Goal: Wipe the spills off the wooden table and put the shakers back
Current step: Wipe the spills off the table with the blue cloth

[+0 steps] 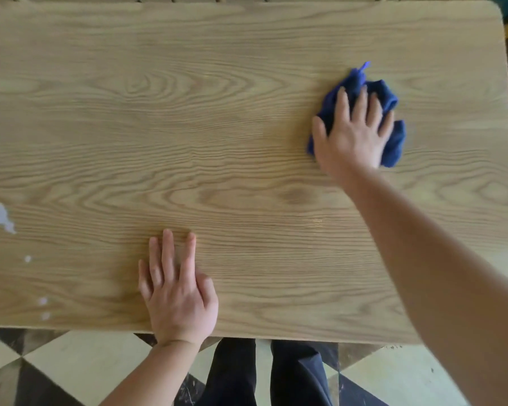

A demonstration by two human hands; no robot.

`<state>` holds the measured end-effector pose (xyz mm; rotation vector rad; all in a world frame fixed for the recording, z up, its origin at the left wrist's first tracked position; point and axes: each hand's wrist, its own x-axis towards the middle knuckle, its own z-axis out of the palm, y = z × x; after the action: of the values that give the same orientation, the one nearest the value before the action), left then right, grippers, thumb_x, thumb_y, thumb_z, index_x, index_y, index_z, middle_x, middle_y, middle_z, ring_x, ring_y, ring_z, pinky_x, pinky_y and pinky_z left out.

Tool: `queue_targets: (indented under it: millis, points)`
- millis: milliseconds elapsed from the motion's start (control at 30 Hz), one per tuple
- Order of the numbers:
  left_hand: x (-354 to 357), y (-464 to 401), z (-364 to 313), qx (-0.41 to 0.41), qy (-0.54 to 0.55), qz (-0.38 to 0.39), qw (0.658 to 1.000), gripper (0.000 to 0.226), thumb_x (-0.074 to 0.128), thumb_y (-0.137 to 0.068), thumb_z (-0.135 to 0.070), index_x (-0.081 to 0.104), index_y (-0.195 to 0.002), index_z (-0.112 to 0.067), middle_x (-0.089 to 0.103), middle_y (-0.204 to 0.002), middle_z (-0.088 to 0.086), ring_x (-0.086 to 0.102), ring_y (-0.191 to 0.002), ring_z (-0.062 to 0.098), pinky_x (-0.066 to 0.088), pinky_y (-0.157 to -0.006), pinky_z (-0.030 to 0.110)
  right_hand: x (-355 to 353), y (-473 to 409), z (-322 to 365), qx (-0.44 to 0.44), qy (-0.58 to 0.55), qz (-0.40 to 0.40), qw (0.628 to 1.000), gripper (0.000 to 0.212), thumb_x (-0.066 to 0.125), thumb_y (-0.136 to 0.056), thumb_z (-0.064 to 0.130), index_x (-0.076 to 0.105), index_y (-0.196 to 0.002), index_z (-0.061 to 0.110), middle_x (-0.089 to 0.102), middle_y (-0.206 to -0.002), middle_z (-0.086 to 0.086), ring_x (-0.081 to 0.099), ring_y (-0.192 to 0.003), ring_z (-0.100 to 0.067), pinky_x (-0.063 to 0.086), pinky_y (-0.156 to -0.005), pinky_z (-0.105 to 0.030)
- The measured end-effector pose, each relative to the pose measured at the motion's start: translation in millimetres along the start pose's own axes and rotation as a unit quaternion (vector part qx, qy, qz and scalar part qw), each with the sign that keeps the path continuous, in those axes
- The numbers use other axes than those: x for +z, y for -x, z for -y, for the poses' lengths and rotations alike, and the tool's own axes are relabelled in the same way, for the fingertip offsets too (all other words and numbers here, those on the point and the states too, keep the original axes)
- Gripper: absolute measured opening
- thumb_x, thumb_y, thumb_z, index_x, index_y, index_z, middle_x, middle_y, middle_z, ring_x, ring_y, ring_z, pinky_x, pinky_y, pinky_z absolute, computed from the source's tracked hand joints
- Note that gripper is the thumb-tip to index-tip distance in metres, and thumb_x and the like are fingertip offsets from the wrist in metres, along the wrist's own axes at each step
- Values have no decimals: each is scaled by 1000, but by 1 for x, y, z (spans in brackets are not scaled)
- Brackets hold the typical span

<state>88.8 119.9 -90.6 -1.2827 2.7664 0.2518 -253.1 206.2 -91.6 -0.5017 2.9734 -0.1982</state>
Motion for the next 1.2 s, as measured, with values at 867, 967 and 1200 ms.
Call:
queue_targets:
  millis: [867,967,1200]
  points:
    - [2,-1,2,6,-1,-6,1000,68,36,-85,-29,38,-152,-22,22,-165,9,15,-154,31,12,-123,55,-6,52,-43,-33,12,21,999,64,38,-93,60,36,-151,32,28,-163,-4,23,-149,-28,15,-119,-60]
    - [2,-1,2,7,10,-2,1000,67,34,-86,-30,36,-152,-24,21,-166,9,12,-155,30,11,-124,55,1,42,-17,-18,2,18,1000,64,36,-94,58,33,-152,30,24,-164,-3,19,-150,-27,11,-119,-61]
    - [-7,-2,-3,19,3,50,999,71,35,-87,-34,26,-156,-26,13,-168,8,7,-156,30,12,-123,58,6,218,24,-146,-18,105,984,64,38,-99,55,26,-156,30,19,-166,-1,14,-153,-25,8,-122,-58]
